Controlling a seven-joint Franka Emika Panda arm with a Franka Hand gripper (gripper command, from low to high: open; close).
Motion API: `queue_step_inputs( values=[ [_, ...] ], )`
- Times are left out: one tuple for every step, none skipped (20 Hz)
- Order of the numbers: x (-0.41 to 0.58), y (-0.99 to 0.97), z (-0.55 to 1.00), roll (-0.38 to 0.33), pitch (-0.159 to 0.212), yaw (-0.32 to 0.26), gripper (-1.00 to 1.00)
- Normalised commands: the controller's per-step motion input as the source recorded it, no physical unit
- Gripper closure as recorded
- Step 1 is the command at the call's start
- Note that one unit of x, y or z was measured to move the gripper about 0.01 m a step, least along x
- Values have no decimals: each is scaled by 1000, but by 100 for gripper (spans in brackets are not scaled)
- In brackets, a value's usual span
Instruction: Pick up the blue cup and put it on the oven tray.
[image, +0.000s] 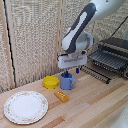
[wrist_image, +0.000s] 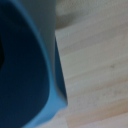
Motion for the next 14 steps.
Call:
queue_step_inputs(
  values=[
    [89,-91,-360,-21,-1,134,-100],
    [63,-69,-294,-21,0,126,-100],
    [17,0,-197,-35,0,112,-100],
    [0,0,-134,-33,12,90,-100],
    [0,57,-80,-36,8,61,-100],
    [0,134,-46,-40,1,43,100],
    [0,189,-29,-32,0,30,100],
    [0,200,-37,-28,0,25,100],
    [0,169,-29,-24,0,0,100],
    [0,157,-23,-11,0,0,100],
    [0,129,-6,-25,0,0,100],
    [0,77,0,-19,0,7,100],
    [0,51,0,-10,0,7,100],
    [0,51,-9,-4,0,10,100]
  ],
)
